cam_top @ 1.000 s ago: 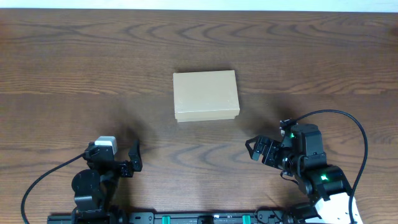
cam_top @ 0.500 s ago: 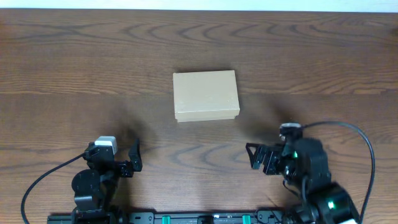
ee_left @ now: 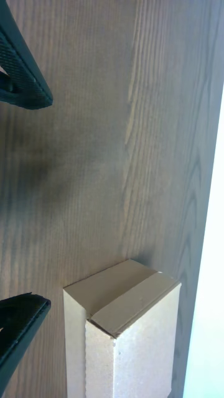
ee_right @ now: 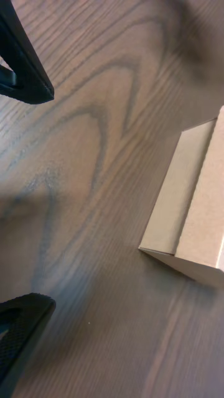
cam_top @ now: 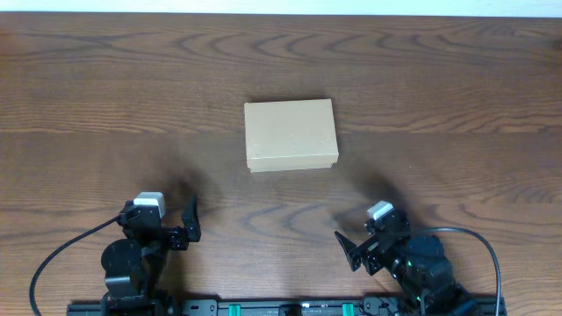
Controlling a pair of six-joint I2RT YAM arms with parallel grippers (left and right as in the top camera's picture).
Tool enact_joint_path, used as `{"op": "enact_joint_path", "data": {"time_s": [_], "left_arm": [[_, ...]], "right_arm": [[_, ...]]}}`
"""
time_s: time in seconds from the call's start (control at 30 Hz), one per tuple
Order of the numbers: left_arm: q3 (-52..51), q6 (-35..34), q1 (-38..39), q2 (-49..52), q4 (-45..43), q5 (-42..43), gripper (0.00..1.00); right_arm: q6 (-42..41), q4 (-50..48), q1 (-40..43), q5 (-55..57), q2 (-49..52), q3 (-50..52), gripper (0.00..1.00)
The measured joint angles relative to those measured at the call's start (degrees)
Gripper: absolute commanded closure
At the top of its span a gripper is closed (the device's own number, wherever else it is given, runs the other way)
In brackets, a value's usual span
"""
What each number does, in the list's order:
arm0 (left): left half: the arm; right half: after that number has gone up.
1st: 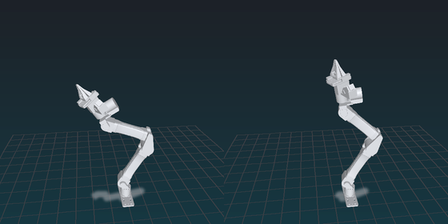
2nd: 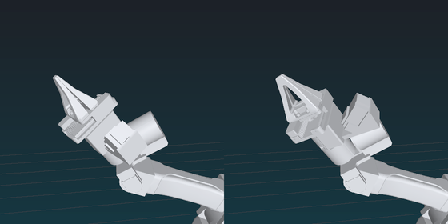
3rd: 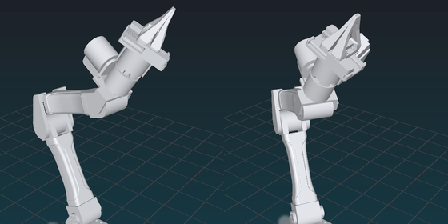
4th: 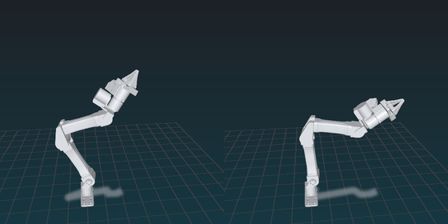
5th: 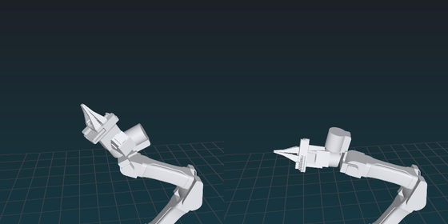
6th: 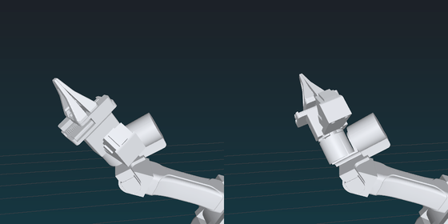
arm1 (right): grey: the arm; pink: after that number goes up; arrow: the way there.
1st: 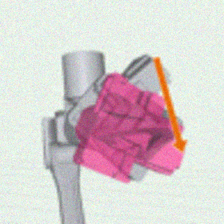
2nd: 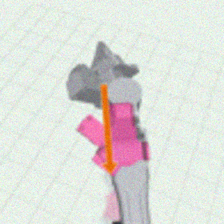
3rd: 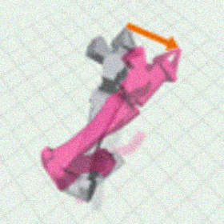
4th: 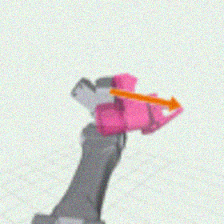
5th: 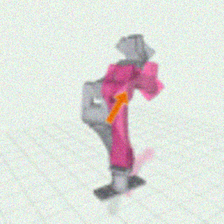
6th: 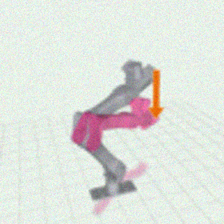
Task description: Pack container
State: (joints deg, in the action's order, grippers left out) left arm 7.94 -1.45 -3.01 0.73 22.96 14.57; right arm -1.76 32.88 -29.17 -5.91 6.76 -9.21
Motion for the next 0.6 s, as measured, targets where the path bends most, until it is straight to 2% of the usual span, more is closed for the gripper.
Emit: {"op": "enact_joint_path", "data": {"time_s": [0.2,0.6], "left_arm": [[0.00,0.00,0.00,-0.04,0.00,-0.15,0.05],[0.00,0.00,0.00,-0.04,0.00,-0.20,0.05]], "right_arm": [[0.98,-0.76,0.00,0.17,-5.66,0.46,0.01],[1.18,-0.79,0.00,0.20,-5.92,0.46,0.01]]}}
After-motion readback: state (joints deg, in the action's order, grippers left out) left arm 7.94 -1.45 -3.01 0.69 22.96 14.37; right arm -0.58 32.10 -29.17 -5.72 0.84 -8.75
